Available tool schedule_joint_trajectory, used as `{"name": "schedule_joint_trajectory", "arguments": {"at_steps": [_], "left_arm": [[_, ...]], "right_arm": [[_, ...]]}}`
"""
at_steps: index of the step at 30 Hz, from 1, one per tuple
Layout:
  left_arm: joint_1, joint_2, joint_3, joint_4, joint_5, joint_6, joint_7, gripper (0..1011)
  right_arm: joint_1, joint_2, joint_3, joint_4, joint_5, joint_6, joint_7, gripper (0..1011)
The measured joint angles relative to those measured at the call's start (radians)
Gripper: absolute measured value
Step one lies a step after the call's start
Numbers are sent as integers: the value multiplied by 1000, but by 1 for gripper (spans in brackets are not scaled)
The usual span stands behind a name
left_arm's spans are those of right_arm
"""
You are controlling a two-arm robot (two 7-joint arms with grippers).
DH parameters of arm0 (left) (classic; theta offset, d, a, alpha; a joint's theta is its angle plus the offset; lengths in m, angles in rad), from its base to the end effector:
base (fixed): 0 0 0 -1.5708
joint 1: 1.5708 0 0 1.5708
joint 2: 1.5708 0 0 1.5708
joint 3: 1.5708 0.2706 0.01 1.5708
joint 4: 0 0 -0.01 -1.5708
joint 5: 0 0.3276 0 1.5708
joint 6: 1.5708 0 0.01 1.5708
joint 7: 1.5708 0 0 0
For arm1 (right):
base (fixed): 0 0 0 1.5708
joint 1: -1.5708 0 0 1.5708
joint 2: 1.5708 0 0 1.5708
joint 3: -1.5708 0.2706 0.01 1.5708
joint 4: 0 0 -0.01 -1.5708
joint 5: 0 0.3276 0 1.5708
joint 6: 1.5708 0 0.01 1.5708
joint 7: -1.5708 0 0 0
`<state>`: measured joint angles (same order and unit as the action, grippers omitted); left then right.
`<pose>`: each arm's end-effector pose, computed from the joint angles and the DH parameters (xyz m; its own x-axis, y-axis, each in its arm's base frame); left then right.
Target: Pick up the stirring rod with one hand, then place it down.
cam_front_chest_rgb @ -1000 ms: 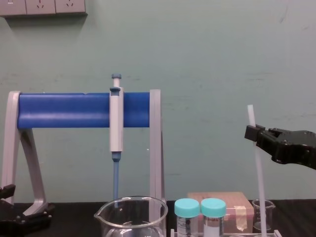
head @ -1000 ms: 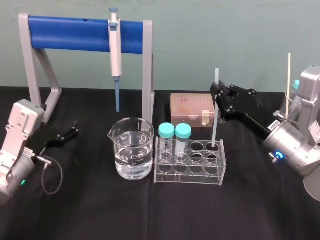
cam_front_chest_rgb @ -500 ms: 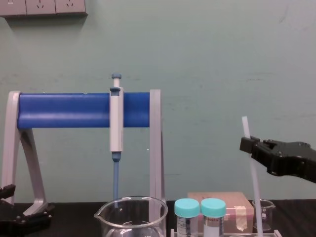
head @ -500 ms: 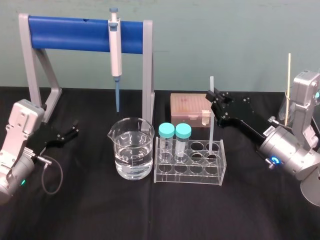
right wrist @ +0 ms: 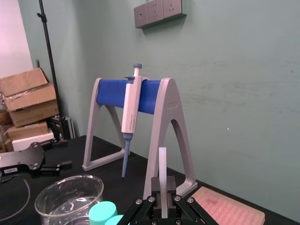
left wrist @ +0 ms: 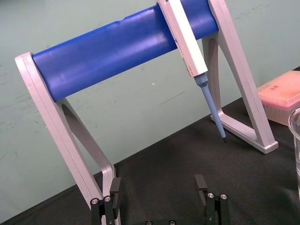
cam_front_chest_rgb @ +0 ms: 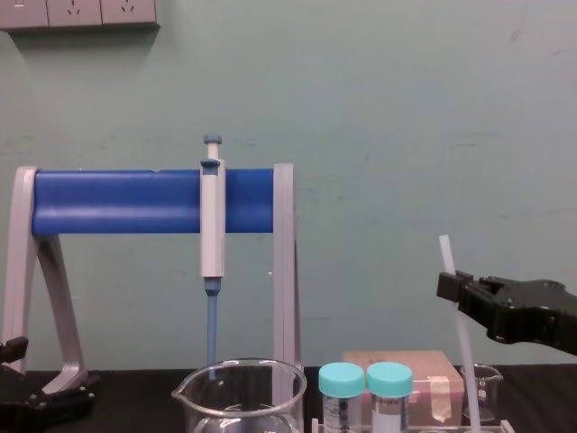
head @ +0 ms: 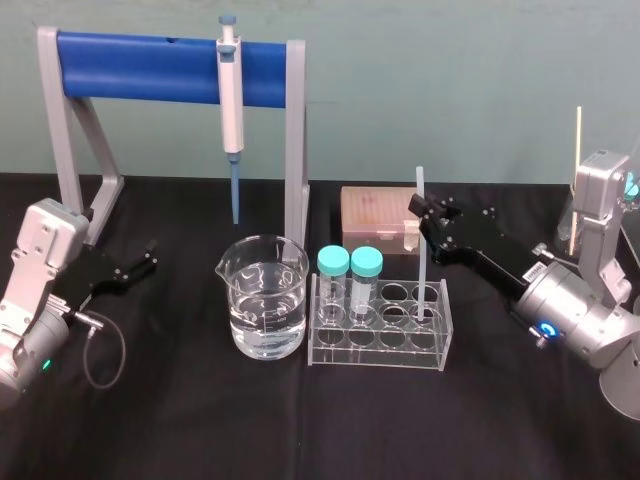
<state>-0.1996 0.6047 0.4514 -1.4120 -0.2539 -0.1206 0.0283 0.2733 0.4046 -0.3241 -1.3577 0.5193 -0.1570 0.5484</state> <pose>0.3727 0.0667 -0.2902 0.2922 0.8803 0.3738 -0.9553 0.2873 0.0701 0.4071 -0.0397 -0.2641 0.6792 -0.7339 0.0043 0.7286 0.6750 0.1163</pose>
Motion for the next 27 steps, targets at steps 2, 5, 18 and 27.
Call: {"name": "schedule_joint_trajectory", "arguments": {"at_steps": [2,5,18,27], "left_arm": [[0,0,0,0,0,0,0,1000],[0,0,0,0,0,0,0,1000],[0,0,0,0,0,0,0,1000],[0,0,0,0,0,0,0,1001]], "right_arm": [[-1,0,-1,2,-1,2,0,66],[-1,-1,-3,5,-3,3,0,66],[-2,-6,-9,21,-15,10,-10,66],[-7,-5,-9,22,-21,17,-14,66]]}}
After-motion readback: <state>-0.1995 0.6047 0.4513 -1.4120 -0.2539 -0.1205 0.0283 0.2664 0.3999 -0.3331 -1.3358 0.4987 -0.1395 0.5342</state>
